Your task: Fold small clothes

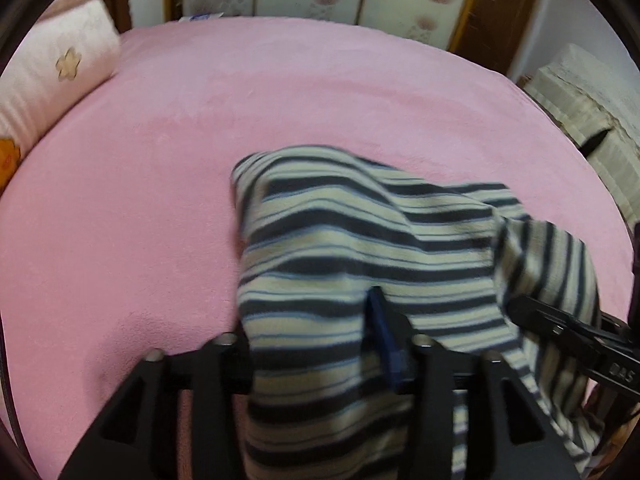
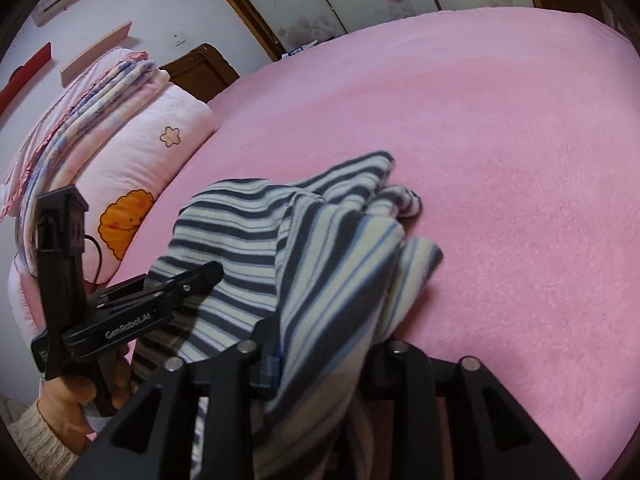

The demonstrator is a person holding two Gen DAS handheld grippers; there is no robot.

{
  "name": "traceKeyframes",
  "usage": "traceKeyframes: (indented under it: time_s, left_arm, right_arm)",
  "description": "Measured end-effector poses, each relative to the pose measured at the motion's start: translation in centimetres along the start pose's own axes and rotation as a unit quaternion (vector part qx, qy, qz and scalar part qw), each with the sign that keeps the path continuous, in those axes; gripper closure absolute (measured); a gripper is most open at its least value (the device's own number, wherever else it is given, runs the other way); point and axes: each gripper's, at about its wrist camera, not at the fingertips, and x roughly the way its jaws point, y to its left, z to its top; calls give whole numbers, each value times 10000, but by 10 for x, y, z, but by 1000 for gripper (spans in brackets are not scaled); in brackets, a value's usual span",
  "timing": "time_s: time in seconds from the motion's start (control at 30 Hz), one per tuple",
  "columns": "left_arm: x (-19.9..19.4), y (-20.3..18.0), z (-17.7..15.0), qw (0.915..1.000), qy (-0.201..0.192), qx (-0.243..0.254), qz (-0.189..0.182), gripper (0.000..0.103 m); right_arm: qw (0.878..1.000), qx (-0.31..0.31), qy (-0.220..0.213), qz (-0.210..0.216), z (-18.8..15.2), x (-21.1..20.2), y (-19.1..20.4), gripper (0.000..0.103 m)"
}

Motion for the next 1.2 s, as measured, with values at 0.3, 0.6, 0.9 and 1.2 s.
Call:
traceKeyframes:
  time_s: [0.3,0.6,0.9,1.2]
  left_arm:
    - [-16,39,9,9972,-210,-722,-58,19]
    - [15,41,45,9943,301,-577,-850,19]
    - [19,39,79,9920,-467,-745,-903,25]
    - [-1,15,91,9898,-1415,-145,-6,65]
  right_arm:
    - [10000,86,33,-26,32,-24,-23,45]
    - [9968,226,569,512,51,2,-28,45]
    - [9972,-383,535,349,60,37,-7,66]
    - [9884,-1375,-376,-518,53,14,26,77]
